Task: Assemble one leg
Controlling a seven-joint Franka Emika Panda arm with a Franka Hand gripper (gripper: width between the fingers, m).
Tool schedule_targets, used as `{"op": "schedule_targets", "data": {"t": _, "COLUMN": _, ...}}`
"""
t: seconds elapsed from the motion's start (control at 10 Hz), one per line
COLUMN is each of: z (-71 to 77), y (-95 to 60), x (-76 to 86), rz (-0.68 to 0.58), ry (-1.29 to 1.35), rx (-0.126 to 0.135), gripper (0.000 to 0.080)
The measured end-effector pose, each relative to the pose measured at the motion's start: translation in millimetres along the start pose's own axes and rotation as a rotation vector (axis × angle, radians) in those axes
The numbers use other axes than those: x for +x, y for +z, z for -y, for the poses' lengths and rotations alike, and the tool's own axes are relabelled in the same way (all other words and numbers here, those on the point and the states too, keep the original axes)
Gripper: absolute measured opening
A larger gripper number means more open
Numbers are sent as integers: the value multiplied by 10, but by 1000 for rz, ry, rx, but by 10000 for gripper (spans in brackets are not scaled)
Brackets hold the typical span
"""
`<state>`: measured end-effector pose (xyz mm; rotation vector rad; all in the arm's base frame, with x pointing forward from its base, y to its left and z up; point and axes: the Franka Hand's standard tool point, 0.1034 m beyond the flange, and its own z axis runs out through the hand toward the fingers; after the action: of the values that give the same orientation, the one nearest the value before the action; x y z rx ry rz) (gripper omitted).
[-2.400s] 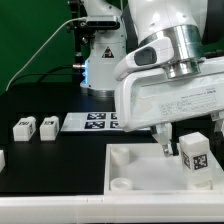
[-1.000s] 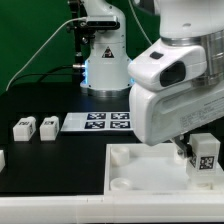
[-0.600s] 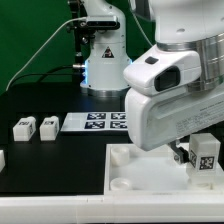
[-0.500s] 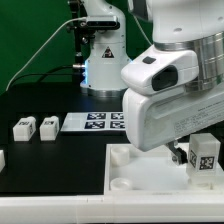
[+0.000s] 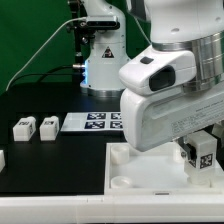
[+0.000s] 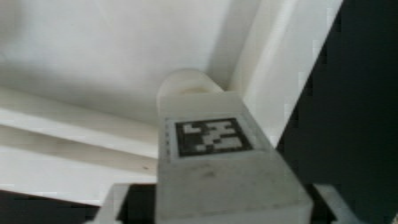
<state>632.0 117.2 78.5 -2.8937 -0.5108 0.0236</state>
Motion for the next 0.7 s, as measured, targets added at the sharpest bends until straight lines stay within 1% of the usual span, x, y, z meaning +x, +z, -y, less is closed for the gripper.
{"op": "schedule_targets", "data": {"t": 0.3, "z": -15, "y": 3, "x": -2, "rz": -2, "ry": 31, "rx": 1, "gripper": 301}}
{"op": "schedule_targets", "data": {"t": 0.5, "z": -65, "y": 24, "x": -4, "rz": -39, "ry": 286, "rx": 36, "gripper": 299}}
{"op": "schedule_targets", "data": {"t": 0.6, "z": -80, "y": 24, "x": 6, "rz": -52, "ry": 412, "rx": 48, "gripper": 299}}
{"op": "schedule_targets", "data": {"t": 0.7, "z": -86, "y": 24, "x": 15, "rz": -66, "ry": 545, "rx": 54, "gripper": 299}}
